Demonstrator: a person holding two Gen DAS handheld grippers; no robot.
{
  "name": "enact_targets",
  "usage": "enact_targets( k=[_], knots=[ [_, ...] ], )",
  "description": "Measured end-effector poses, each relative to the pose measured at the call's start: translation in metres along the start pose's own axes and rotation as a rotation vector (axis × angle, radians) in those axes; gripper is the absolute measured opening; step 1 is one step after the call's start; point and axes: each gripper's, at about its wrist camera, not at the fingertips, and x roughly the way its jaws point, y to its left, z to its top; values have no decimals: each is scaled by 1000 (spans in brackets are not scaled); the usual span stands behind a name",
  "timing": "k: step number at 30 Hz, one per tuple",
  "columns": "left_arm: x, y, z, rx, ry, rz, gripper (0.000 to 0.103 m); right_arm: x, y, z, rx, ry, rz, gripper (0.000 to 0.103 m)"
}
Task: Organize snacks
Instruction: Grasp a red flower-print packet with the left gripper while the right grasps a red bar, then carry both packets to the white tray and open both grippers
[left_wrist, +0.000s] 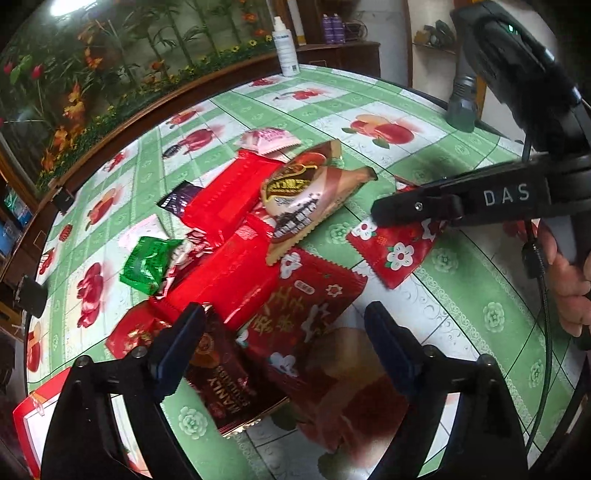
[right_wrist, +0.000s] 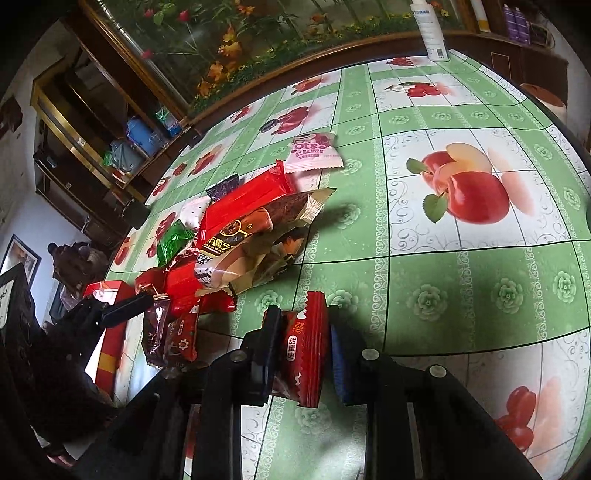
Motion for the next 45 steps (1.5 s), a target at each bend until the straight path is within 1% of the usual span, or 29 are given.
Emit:
enact_targets(
  k=[1,2,3,4,5,6,7,8,14,15,18,21,24,27,30,32,36,41,45],
  knots=[
    [3,-1,0,2,12,-10,60,0,0,0,4,2,5,26],
    [4,0,-1,-3,18,-29,57,0,-1,0,9,4,13,26],
    [3,1,-1,-12,8,-47,51,1,-1,0,13,6,18,26],
    [4,2,-2,-20,16,-68,44,0,-1,0,13,6,18,26],
    [3,4,-2,-29,12,-79,44,0,-1,0,13,5,18,26],
    [3,5,-3,-37,10,-82,41,0,-1,0,13,6,18,26],
    [2,6,-4,-45,8,-82,36,0,0,0,14,5,18,26],
    [2,7,-5,-52,5,-87,34,0,0,0,14,4,19,26],
    [-9,16,-10,-135,-36,-136,33,-1,1,-1,10,1,44,26],
    [-12,17,-11,-149,-43,-143,33,-1,2,0,10,1,55,26],
    [-25,17,-16,-181,-74,-154,33,-4,4,0,13,-4,123,26],
    [-41,14,-23,-188,-105,-122,33,-9,11,0,-12,-17,171,25],
    [-58,12,-31,-186,-136,-73,33,-12,21,-1,-57,-29,185,25],
    [-73,14,-41,-197,-157,18,33,-13,27,-3,-83,-39,180,25],
    [-85,26,-50,-239,-171,86,33,-13,30,-3,-99,-53,163,25],
    [-96,37,-57,-280,-180,149,34,-13,33,-4,-108,-63,151,25],
    [-110,60,-72,-353,-193,243,34,-13,38,-6,-128,-83,134,25],
    [-126,79,-88,-407,-218,316,34,-16,49,-13,-120,-127,143,25],
    [-138,90,-101,-439,-237,333,34,-14,67,-21,-120,-143,187,25]
  ],
)
